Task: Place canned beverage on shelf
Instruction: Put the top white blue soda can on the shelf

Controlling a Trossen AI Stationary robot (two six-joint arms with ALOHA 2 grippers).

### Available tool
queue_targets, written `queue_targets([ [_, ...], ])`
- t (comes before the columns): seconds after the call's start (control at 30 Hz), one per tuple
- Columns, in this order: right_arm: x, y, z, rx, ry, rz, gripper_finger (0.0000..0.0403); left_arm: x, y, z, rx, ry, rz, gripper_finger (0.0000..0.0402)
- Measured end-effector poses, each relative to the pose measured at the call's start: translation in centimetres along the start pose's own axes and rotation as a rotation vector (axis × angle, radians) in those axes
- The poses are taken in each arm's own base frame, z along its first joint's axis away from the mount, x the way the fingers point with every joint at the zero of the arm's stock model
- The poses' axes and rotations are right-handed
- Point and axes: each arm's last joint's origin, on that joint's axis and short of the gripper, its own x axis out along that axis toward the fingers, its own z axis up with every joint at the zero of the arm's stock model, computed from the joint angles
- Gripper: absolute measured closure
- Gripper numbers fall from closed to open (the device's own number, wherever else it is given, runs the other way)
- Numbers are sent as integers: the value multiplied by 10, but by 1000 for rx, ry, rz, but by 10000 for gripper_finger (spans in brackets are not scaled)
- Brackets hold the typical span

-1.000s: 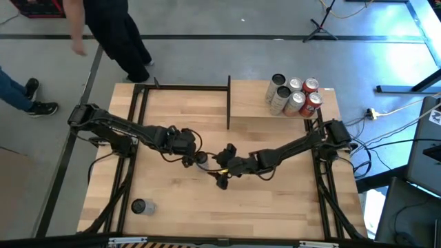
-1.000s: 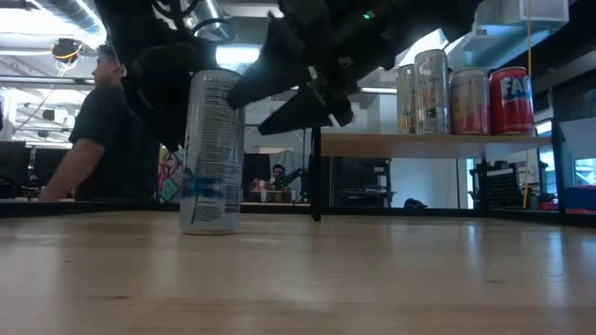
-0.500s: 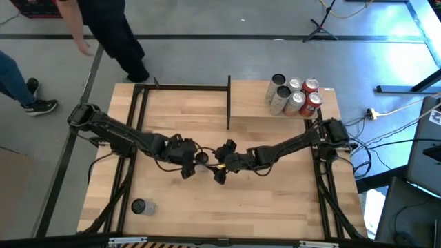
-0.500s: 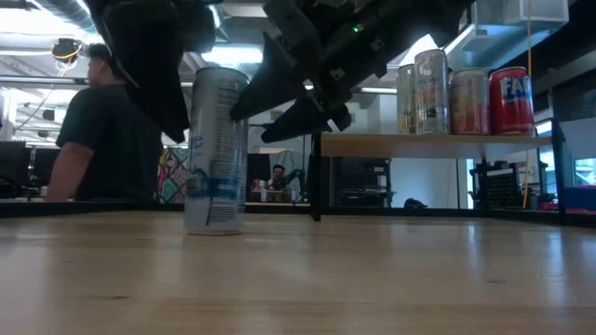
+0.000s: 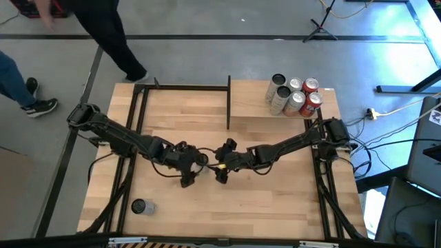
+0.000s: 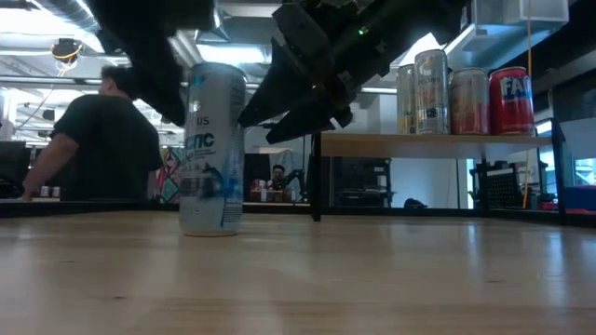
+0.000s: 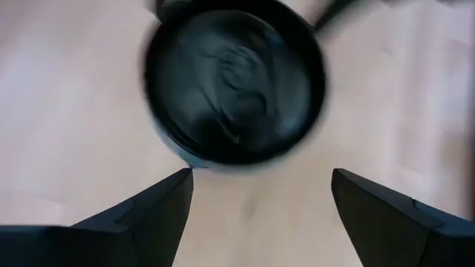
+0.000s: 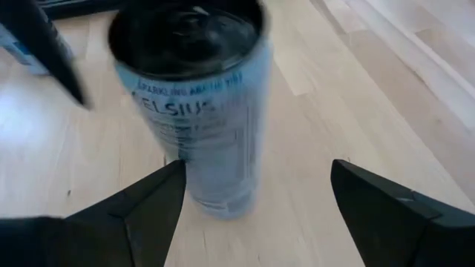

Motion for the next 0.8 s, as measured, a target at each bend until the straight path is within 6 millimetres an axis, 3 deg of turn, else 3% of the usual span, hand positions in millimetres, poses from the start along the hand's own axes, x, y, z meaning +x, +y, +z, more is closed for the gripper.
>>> queue_targets([
  [0.13,-9,-2,4,-8,23,-3,78,-16,3,-3,6,50,-51,85],
  [0.3,-13,-1,7,-2,27,35,78,-27,17,-11,-11,72,101,85],
  [0.53,-10,0,2,-3,54,67,78,-6,33,-16,-78,-3,250,85],
  [0.67,-8,1,2,1,47,91,78,7,38,-18,-102,-12,240,85],
  [0.8,-8,2,6,11,10,91,78,8,30,-15,-88,-60,179,85],
])
